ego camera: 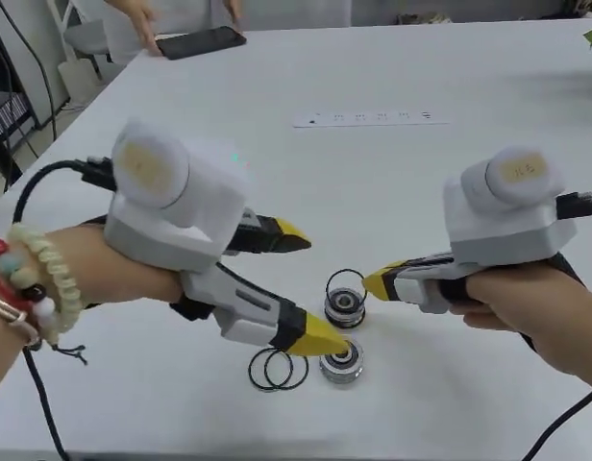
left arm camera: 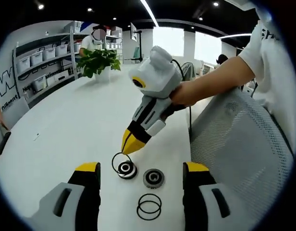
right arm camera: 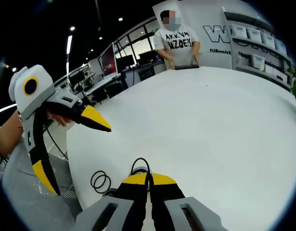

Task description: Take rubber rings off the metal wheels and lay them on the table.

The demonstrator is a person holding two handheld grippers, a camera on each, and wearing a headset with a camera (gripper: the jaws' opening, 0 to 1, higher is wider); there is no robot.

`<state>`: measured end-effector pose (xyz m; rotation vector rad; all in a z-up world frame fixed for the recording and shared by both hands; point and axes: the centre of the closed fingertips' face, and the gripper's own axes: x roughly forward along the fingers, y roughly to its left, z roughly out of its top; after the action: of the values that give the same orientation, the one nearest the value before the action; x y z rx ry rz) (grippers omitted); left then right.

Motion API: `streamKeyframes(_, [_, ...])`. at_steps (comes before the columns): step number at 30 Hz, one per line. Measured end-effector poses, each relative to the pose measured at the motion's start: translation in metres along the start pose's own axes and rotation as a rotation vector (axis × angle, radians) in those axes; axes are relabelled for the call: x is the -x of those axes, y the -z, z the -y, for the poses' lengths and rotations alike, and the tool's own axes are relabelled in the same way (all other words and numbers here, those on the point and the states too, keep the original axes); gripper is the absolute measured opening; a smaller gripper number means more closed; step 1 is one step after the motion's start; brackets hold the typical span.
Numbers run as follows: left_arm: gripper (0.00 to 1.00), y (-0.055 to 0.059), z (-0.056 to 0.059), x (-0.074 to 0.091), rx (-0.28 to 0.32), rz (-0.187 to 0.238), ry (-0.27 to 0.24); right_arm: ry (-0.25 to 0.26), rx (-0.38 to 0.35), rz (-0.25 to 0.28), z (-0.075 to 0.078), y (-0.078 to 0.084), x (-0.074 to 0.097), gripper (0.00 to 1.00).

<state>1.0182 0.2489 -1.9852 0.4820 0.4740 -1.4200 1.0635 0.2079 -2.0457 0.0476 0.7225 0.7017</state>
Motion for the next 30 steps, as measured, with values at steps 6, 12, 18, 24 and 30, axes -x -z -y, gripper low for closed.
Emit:
streamKeyframes(6, [0.75, -0.007, -0.003, 0.032, -0.016, 0.036, -0.063, -0.002, 0.001, 0.014, -0.002, -0.004, 0.003, 0.00])
streamKeyframes(12, [0.80, -0.015, 0.000, 0.059, -0.031, 0.075, -0.114, -0.008, -0.003, 0.027, -0.004, -0.008, 0.005, 0.00])
streamKeyframes(18, [0.86, -0.007, 0.000, 0.078, -0.048, 0.063, -0.190, -0.018, -0.016, 0.045, -0.006, -0.012, 0.008, 0.00])
streamKeyframes(24, [0.89, -0.002, 0.002, 0.094, -0.010, 0.112, -0.257, -0.031, -0.027, 0.071, -0.010, -0.018, 0.012, 0.00])
streamKeyframes(30, [0.95, 0.010, 0.002, 0.101, 0.032, 0.130, -0.280, -0.055, -0.053, 0.087, -0.015, -0.022, 0.013, 0.00])
